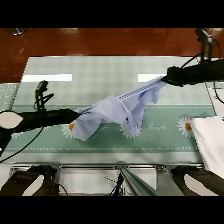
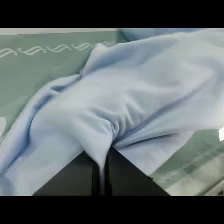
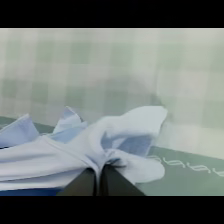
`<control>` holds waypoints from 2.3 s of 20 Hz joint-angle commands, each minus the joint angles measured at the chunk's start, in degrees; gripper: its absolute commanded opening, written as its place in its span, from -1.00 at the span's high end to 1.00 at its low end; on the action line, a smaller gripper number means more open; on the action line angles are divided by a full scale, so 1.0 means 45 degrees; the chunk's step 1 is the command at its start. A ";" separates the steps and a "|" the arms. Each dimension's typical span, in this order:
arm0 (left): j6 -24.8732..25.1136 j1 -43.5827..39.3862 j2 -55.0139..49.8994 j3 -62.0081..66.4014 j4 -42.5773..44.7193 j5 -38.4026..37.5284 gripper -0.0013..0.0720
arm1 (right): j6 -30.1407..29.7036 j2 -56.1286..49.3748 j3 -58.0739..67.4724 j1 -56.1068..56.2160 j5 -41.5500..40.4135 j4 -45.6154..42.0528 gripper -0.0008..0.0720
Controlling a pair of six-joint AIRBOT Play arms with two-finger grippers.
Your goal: Fold the shirts.
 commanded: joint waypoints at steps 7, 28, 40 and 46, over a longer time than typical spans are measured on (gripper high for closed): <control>-0.1889 0.2137 -0.2511 0.2472 0.4469 -0.3701 -0.95 | -0.1433 -0.2001 0.2492 -0.2953 0.2764 0.1307 -0.75; 0.1647 0.1773 -0.3288 -0.2501 -0.2803 0.1039 -0.19 | -0.1423 0.1540 -0.9083 -0.0942 -0.1287 0.3220 -0.72; 0.2788 0.1758 -0.4119 -0.1413 -0.2807 -0.0287 0.87 | -0.2812 -0.1243 -0.9078 0.2361 -0.3157 0.7043 -0.67; 0.2793 0.1797 -0.4109 -0.1103 -0.2807 -0.0500 0.88 | -0.4070 -0.1525 -0.8136 0.2565 -0.3381 0.7645 0.92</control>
